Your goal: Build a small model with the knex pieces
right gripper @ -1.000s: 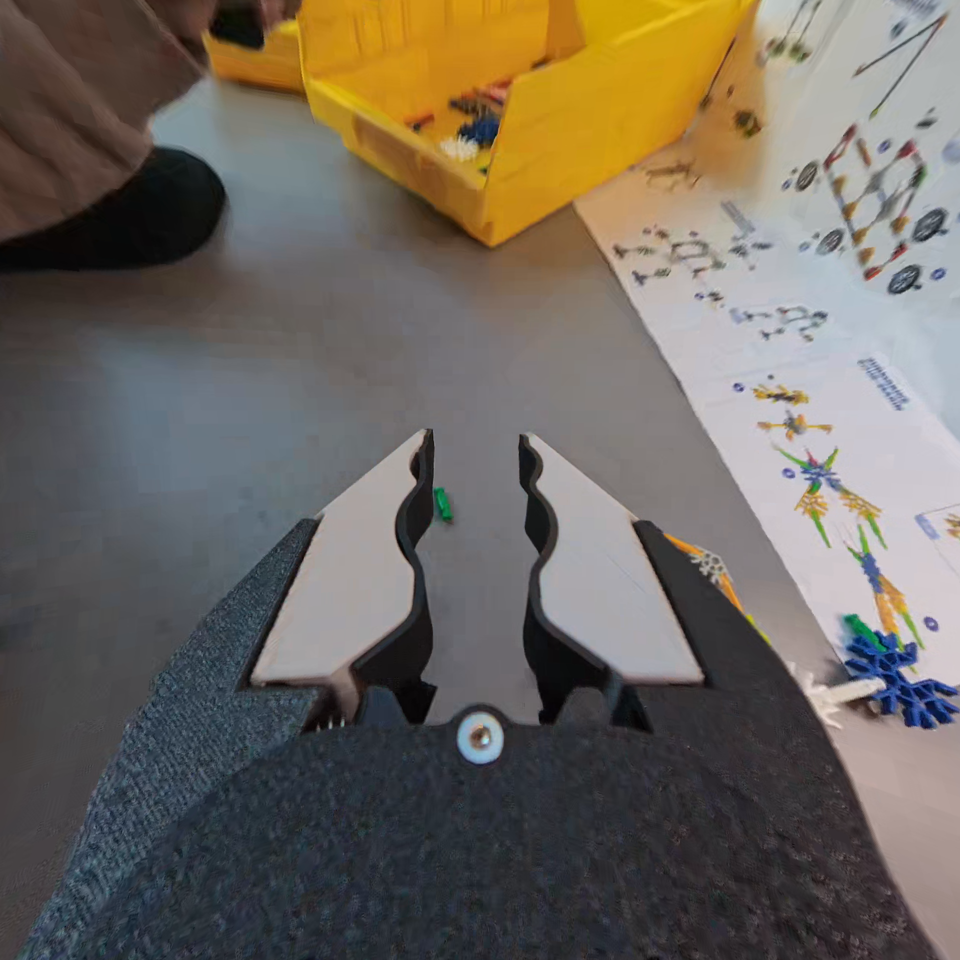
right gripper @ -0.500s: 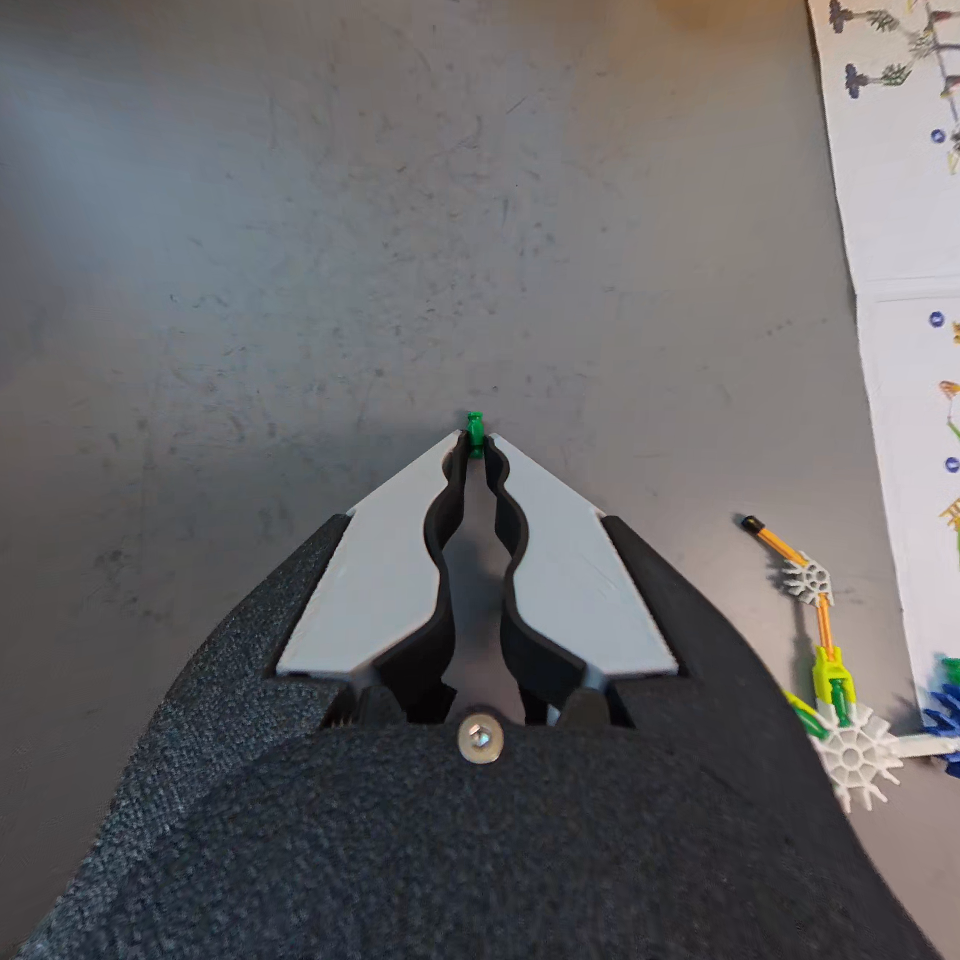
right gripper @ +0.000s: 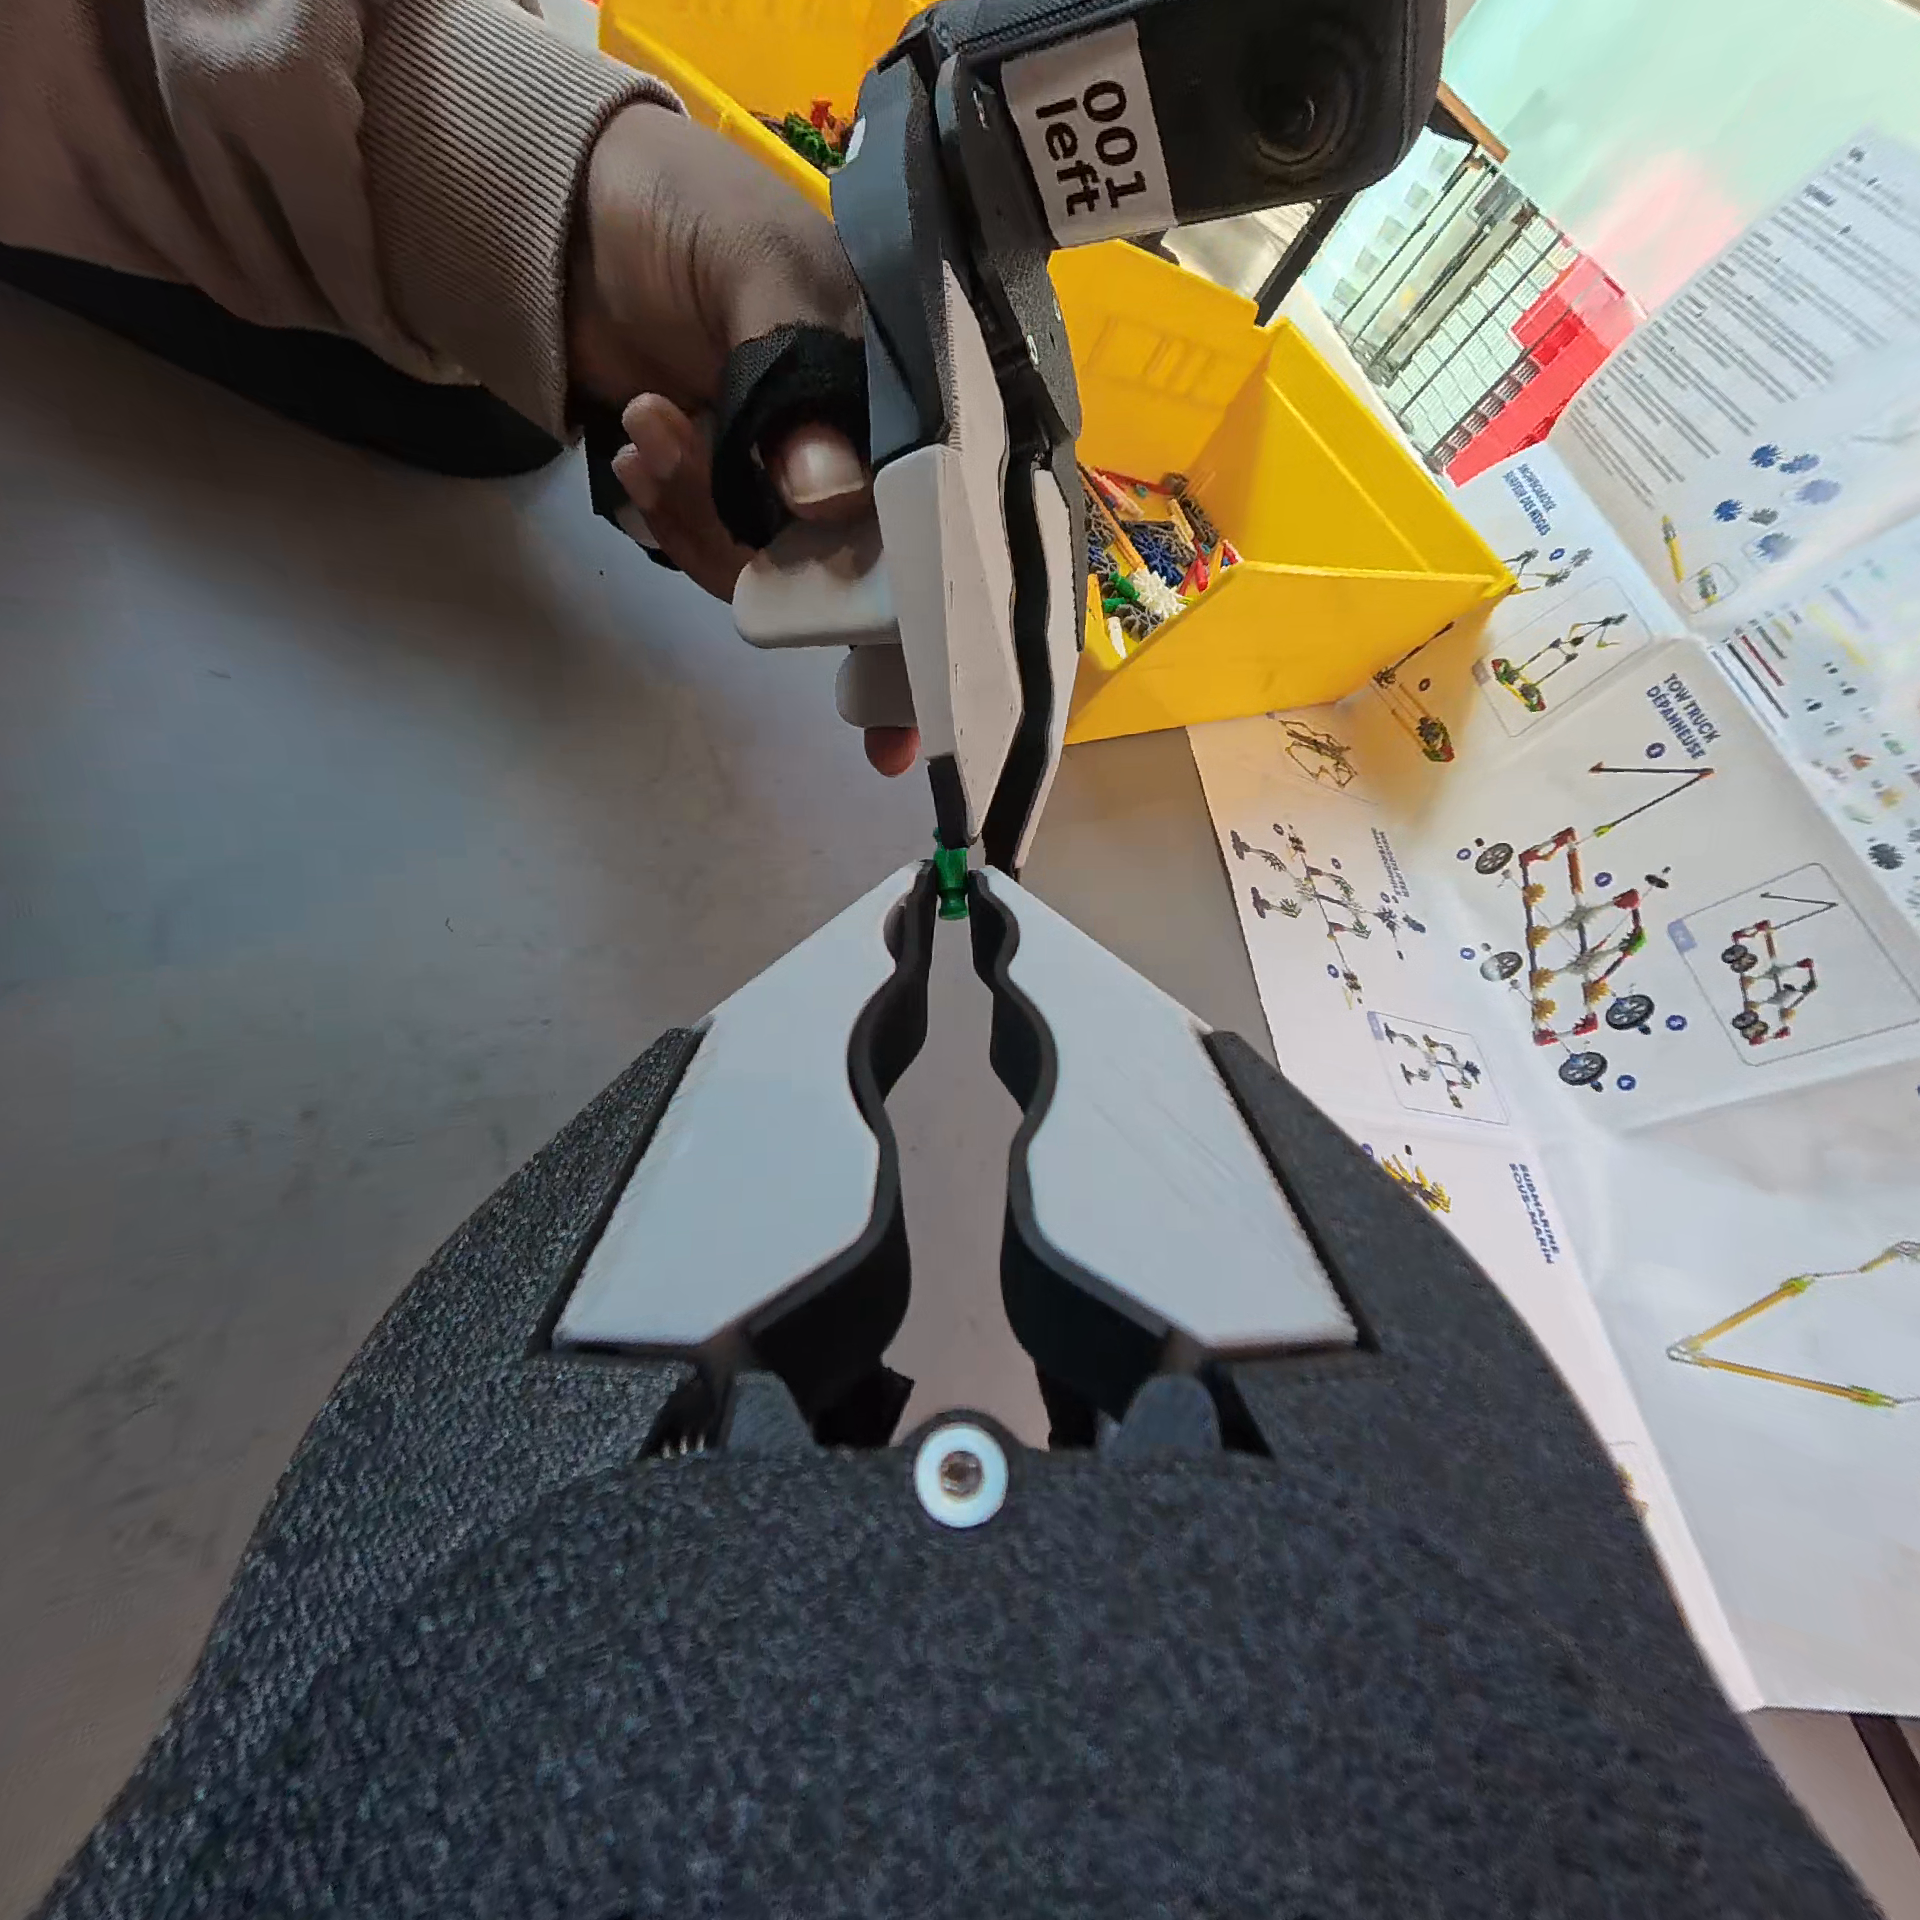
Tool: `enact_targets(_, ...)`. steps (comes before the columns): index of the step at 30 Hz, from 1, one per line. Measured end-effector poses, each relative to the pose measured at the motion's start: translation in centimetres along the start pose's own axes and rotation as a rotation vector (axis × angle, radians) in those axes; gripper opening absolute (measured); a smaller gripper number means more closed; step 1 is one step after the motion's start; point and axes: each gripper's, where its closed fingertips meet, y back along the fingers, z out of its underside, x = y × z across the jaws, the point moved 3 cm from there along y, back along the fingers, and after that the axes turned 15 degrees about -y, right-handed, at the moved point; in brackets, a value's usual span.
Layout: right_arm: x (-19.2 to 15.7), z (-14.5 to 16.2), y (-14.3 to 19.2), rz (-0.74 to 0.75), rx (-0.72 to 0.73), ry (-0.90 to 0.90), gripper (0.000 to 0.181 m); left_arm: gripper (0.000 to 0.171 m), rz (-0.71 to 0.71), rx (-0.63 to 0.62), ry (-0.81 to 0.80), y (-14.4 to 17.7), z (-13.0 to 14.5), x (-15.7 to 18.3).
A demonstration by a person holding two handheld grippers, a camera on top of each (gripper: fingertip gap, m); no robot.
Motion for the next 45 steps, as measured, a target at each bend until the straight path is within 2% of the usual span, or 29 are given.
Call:
enact_targets(10,0.4,-0.5,0.5,0.072,0.022,0.060,0.005,0.005,0.030,0.026,0.037,-0.2,-0.2,0.2)
enact_targets(15,0.9,-1.0,0.6,0.106,0.058,0.029,0.008,0.005,-0.052,0.032,-0.084,0.3,-0.8,0.0)
enact_targets(18,2.2,-0.9,1.3,0.137,0.071,-0.029,0.017,0.005,-0.358,0.022,-0.273,3.0,-2.3,-2.6)
enact_targets(21,3.9,-0.6,2.3,0.174,0.078,-0.118,0.022,0.005,-0.798,0.003,-0.382,9.5,-3.6,-6.7)
enact_targets(24,5.7,-0.1,3.5,0.217,0.082,-0.201,0.028,0.006,-1.118,-0.081,-0.374,15.9,-2.5,-10.0)
enact_targets(26,6.9,0.4,4.2,0.250,0.074,-0.242,0.035,0.006,-1.215,-0.136,-0.312,18.6,-1.1,-11.5)
enact_targets(27,7.5,0.7,4.6,0.265,0.067,-0.264,0.039,0.007,-1.236,-0.154,-0.272,19.4,-0.4,-12.0)
enact_targets(29,8.6,1.3,5.4,0.300,0.056,-0.309,0.048,0.022,-1.260,-0.152,-0.221,20.3,0.1,-12.6)
enact_targets(31,9.9,2.0,6.3,0.341,0.036,-0.351,0.057,0.032,-1.272,-0.133,-0.222,20.5,-0.1,-12.6)
enact_targets(34,11.9,3.6,8.0,0.408,-0.005,-0.419,0.064,0.037,-1.253,-0.102,-0.265,19.8,-0.7,-12.1)
enact_targets(40,14.3,8.0,11.1,0.482,-0.135,-0.580,0.064,0.039,-1.153,-0.024,-0.375,17.0,-2.3,-10.5)
enact_targets(45,14.0,11.3,11.4,0.465,-0.281,-0.676,0.057,0.037,-1.000,0.080,-0.418,13.8,-3.2,-8.7)
